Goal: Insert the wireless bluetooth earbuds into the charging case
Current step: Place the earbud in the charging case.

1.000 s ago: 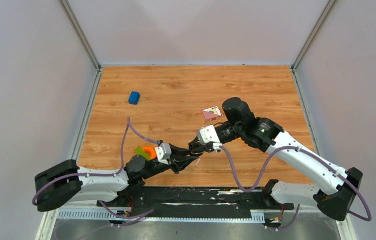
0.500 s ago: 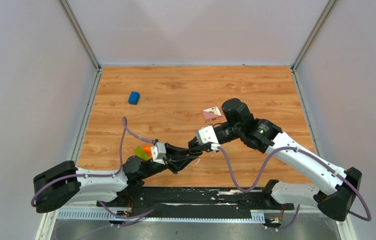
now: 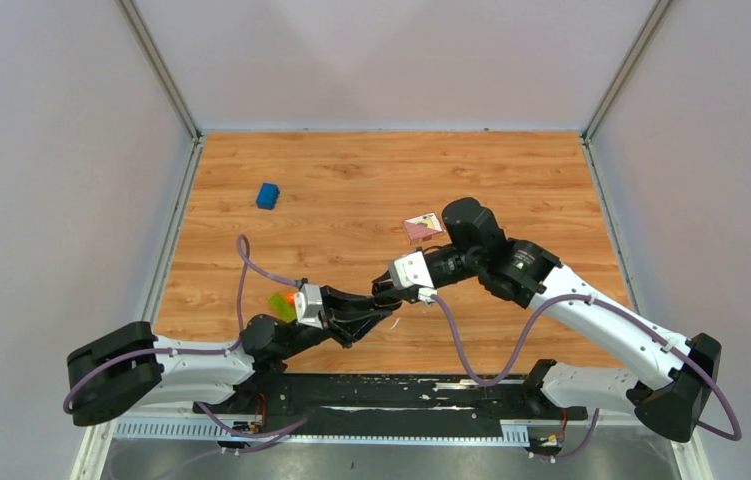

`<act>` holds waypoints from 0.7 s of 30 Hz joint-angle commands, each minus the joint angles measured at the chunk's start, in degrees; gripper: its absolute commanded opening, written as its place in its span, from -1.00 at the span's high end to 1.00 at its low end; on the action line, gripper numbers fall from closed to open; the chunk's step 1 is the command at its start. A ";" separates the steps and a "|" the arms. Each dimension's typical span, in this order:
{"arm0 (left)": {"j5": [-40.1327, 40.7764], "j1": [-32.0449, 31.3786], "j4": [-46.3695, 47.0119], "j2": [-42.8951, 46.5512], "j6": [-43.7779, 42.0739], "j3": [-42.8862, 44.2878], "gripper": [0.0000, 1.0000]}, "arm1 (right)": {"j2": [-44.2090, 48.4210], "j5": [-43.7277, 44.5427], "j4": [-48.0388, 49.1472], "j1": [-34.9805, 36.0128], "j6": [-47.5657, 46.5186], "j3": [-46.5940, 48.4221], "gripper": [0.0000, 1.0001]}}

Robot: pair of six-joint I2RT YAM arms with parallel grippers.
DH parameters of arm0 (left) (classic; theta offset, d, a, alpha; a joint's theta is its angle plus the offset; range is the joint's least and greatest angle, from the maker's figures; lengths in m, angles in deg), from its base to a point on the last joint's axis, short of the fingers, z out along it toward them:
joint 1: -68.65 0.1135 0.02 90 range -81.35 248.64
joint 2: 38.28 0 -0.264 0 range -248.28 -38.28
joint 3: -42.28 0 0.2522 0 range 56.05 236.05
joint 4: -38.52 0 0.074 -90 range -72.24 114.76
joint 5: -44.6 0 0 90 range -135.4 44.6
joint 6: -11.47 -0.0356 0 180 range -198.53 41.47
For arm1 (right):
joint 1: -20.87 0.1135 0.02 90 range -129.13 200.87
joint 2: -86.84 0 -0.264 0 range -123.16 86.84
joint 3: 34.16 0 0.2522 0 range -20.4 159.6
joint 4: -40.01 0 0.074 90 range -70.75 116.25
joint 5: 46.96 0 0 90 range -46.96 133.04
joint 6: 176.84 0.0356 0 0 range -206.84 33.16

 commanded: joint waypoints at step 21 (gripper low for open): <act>0.53 0.92 14.13 -7.72 3.66 0.38 1.00 | -0.57 3.65 4.36 2.08 2.29 -0.91 0.92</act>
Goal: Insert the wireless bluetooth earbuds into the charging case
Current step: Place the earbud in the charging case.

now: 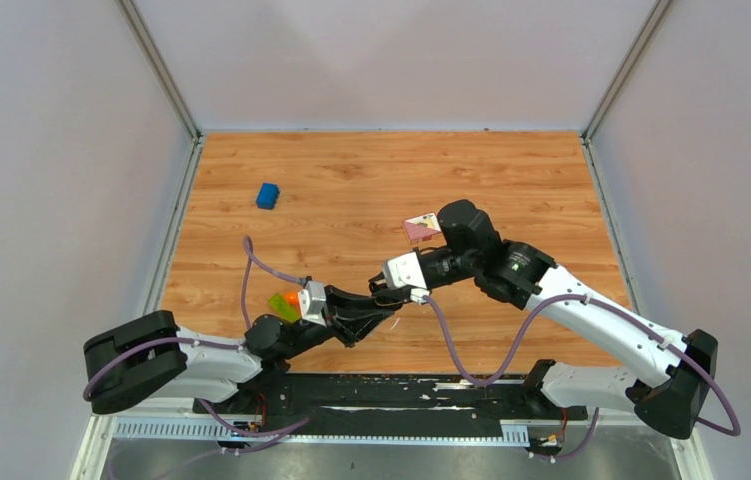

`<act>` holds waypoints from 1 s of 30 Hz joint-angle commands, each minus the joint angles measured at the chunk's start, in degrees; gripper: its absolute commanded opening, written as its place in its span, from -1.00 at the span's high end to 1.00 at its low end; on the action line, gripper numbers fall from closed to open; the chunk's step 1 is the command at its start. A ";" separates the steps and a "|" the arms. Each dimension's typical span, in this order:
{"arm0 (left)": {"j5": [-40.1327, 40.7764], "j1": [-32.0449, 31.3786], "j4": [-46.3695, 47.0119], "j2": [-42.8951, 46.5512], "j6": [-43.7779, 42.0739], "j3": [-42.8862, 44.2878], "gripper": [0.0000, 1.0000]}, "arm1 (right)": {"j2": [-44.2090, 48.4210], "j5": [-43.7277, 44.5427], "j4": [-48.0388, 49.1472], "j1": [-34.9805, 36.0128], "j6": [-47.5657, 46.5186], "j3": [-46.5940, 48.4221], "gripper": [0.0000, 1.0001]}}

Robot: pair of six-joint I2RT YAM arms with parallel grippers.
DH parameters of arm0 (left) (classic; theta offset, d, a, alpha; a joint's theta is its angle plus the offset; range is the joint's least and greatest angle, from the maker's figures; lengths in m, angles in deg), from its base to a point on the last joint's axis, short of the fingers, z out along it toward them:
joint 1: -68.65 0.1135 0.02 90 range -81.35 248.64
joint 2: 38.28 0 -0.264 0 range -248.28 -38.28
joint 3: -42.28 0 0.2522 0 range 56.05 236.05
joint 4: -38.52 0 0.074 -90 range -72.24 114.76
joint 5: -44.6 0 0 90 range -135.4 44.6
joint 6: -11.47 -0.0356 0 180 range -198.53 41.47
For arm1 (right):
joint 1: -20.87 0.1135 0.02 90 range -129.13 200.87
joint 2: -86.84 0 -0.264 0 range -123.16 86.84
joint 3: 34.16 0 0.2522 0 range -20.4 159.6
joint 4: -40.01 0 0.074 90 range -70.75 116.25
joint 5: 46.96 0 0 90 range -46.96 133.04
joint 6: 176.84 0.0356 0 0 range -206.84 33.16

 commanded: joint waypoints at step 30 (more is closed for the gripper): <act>4.10 0.43 6.22 2.61 -0.81 0.28 1.00 | 0.46 -2.11 2.98 0.66 2.00 -2.05 0.93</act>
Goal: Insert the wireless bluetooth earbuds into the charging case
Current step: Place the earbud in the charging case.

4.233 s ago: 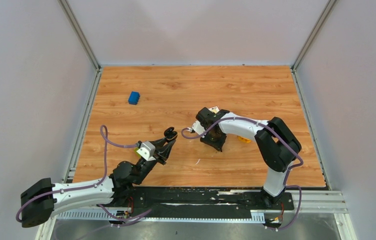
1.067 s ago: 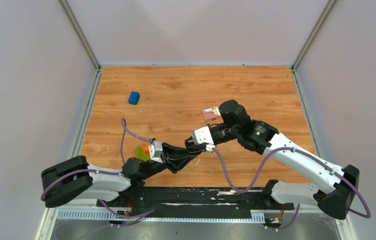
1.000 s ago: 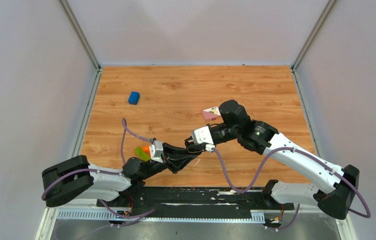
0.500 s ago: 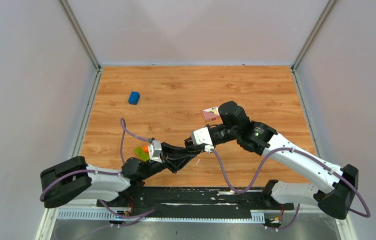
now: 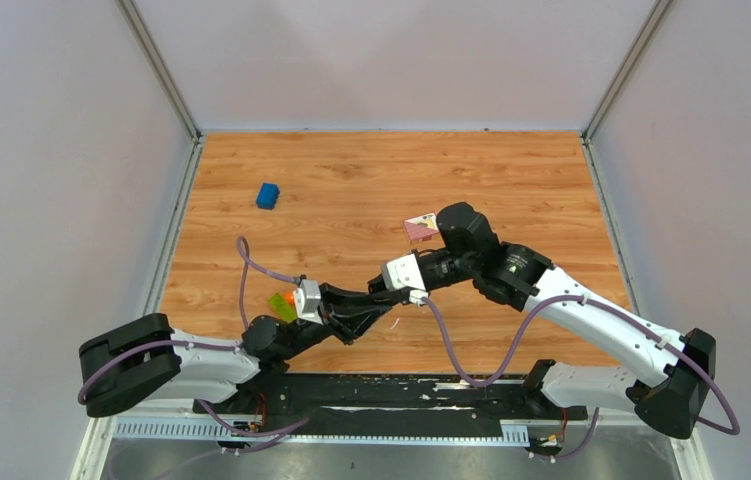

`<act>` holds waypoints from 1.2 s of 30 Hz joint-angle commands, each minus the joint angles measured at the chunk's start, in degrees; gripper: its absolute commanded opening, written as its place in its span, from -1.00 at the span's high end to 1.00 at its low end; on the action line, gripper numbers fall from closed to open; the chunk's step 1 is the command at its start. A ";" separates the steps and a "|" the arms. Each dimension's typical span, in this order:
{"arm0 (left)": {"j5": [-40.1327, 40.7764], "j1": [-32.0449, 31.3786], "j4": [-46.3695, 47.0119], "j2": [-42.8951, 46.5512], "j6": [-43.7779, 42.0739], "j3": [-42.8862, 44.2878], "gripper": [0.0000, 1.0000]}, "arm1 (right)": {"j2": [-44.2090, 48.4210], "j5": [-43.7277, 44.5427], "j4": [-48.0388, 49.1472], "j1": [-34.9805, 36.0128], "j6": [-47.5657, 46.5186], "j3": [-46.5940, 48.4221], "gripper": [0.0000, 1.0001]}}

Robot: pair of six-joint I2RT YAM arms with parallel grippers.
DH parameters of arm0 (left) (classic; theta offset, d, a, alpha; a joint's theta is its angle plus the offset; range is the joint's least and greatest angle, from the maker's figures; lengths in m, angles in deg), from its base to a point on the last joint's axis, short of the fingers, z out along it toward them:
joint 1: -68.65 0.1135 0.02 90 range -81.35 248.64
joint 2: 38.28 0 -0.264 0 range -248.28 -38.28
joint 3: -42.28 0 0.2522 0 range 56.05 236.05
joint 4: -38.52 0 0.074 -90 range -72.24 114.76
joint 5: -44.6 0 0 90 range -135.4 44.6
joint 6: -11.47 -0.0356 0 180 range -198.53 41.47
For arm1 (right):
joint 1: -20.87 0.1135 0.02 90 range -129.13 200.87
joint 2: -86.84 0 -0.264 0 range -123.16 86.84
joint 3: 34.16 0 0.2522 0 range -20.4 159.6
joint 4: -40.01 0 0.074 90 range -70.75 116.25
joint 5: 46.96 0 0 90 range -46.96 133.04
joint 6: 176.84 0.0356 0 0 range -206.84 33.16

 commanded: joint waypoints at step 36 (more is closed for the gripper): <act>1.79 0.66 3.68 5.68 -3.22 -0.54 1.00 | 0.45 -0.57 1.20 0.61 0.36 -2.25 0.88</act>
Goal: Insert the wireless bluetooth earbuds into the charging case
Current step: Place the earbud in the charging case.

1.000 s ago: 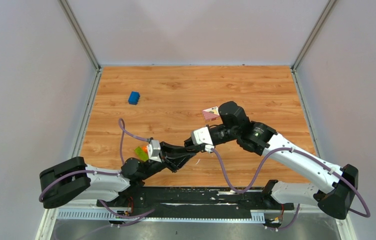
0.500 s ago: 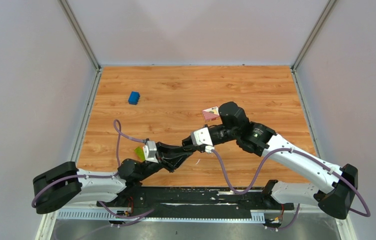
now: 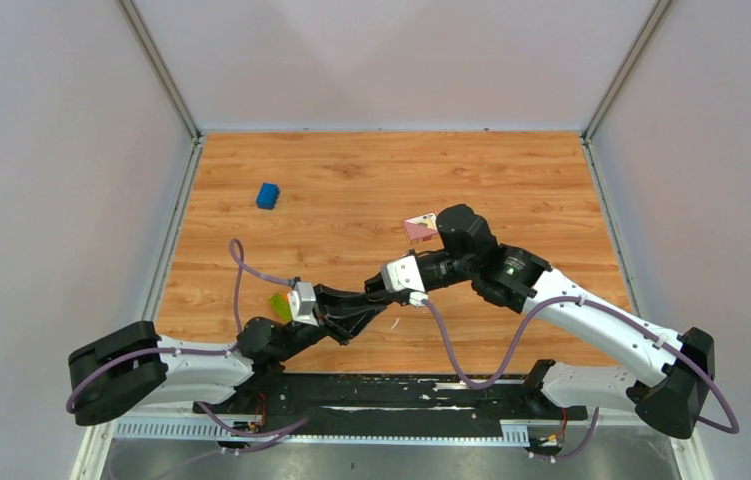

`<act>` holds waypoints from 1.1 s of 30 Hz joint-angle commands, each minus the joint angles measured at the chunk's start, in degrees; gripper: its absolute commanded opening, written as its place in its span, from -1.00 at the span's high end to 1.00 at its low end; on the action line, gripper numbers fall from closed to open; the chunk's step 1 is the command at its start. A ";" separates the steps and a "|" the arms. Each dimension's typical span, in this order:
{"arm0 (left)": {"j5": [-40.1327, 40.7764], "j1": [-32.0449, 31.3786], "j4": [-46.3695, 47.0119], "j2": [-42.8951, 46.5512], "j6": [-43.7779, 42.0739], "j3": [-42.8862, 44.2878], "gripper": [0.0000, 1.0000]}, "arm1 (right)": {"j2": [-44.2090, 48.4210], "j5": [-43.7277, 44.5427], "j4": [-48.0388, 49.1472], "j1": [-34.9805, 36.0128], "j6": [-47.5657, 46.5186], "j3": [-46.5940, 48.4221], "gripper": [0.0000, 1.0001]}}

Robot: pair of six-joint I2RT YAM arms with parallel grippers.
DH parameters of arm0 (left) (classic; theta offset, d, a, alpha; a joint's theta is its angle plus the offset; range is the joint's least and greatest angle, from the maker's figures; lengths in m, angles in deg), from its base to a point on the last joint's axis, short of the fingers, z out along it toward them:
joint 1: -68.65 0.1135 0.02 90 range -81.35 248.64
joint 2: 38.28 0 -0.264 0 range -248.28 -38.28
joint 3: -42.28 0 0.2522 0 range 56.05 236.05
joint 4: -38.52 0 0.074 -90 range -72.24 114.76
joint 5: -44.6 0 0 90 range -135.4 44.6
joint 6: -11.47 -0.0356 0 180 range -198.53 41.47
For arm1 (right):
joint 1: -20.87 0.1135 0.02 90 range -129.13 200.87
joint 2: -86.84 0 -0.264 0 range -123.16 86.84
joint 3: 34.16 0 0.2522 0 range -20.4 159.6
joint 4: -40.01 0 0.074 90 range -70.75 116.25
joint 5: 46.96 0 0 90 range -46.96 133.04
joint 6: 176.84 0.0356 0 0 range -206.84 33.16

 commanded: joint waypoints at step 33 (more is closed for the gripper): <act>0.90 0.68 8.37 -0.11 -1.45 0.05 1.00 | 0.53 1.22 -3.99 0.33 -1.50 -0.77 0.57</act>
